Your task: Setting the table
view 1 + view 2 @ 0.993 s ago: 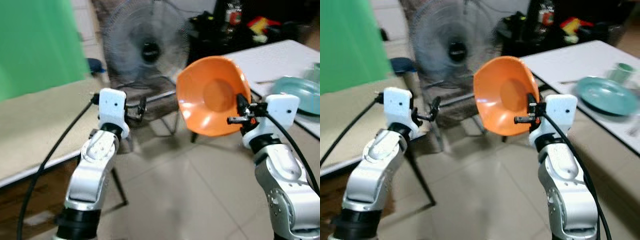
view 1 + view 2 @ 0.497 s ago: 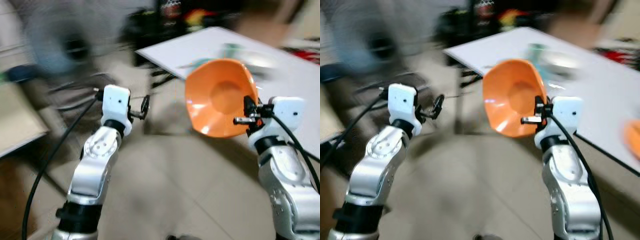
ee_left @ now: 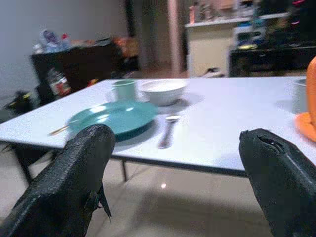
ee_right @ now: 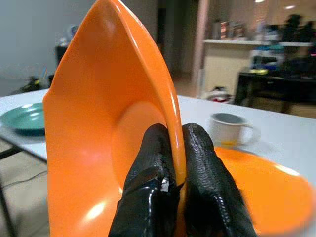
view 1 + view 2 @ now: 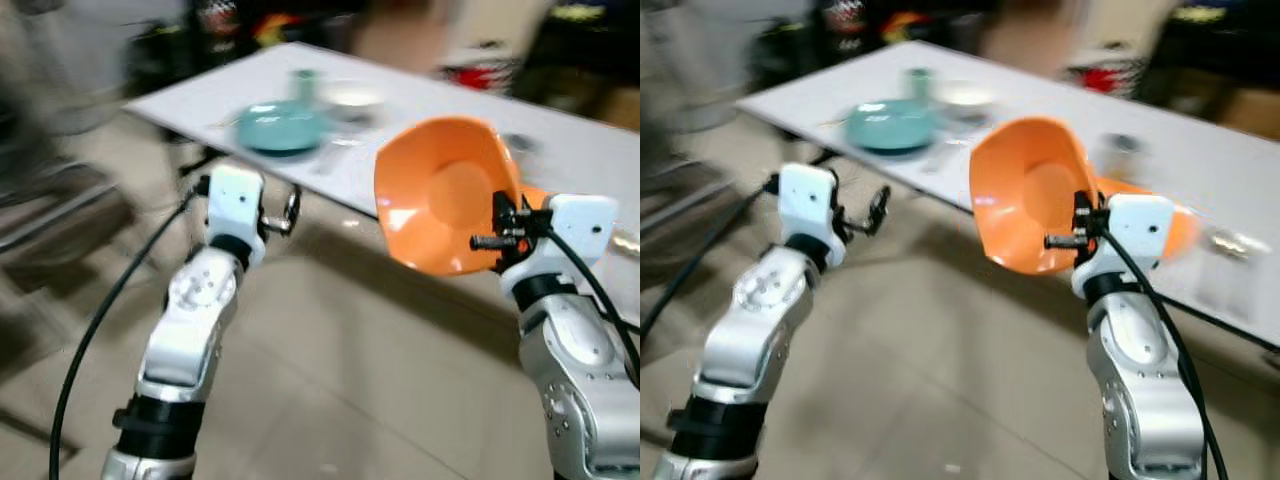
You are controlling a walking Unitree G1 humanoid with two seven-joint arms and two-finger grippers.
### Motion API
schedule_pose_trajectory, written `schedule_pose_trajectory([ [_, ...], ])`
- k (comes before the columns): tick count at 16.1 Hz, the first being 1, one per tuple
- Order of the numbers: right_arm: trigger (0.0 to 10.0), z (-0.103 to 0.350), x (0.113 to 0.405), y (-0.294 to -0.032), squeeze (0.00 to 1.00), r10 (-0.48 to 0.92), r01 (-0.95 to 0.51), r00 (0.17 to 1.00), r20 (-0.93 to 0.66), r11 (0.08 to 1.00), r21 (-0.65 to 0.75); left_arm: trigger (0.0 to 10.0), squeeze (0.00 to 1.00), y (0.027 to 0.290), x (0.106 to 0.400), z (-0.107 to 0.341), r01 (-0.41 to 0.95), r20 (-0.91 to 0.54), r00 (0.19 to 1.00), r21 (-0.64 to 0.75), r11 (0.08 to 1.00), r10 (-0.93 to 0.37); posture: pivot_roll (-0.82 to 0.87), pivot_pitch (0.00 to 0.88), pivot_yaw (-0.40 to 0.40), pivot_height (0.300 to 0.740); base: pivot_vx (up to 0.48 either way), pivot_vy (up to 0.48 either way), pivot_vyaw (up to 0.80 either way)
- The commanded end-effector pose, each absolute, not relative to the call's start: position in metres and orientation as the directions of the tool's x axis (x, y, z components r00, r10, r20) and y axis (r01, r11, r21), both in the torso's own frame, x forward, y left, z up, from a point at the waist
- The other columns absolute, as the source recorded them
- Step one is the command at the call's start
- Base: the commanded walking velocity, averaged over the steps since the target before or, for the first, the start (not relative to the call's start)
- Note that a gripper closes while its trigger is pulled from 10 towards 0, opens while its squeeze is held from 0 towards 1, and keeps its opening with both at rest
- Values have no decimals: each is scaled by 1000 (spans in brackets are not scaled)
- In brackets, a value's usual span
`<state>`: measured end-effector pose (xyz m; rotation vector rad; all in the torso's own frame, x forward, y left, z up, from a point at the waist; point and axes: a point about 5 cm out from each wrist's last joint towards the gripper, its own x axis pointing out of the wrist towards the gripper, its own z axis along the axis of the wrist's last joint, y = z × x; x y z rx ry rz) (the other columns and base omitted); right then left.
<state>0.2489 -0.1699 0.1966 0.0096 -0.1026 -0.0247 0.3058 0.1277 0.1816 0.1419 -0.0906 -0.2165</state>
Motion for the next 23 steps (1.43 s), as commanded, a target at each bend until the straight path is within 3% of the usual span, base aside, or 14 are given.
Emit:
schedule_pose_trajectory([
  [1, 10000, 207, 248, -166, 0, -4, 3, 988, 155, 1000, 9, 10000, 0, 130, 308, 183, 202, 74, 974, 156, 967, -216, -30, 0, 20, 740, 0, -454, -581],
  [3, 10000, 207, 248, -168, 0, -13, 12, 988, 156, 1000, 11, 10000, 0, 129, 311, 183, 208, 66, 974, 133, 969, -218, -35, 0, 22, 740, 0, -208, -631],
  [11, 10000, 206, 248, -172, 0, -44, 39, 989, 142, 999, 35, 10000, 0, 130, 318, 181, 205, 55, 976, 116, 972, -212, -44, 0, 29, 740, 0, 480, -800],
  [13, 10000, 204, 249, -171, 0, -50, 41, 991, 124, 996, 75, 10000, 0, 131, 318, 181, 196, 60, 977, 124, 973, -205, -44, 0, 31, 740, 0, 0, -766],
  [16, 10000, 197, 251, -168, 0, -21, 8, 997, 71, 985, 174, 10000, 0, 137, 314, 171, 190, 12, 981, 146, 971, -193, -41, 0, 28, 740, 0, 0, 0],
  [19, 10000, 185, 256, -171, 0, 19, -23, 1000, 18, 957, 288, 10000, 0, 152, 304, 165, 132, 18, 991, 155, 979, -136, 7, 0, -26, 740, 0, 0, 0],
  [23, 10000, 174, 263, -170, 0, 69, -58, 997, -28, 957, 285, 10000, 0, 167, 290, 159, 89, 5, 996, 178, 980, -92, 48, 0, -65, 740, 295, 0, 0],
])
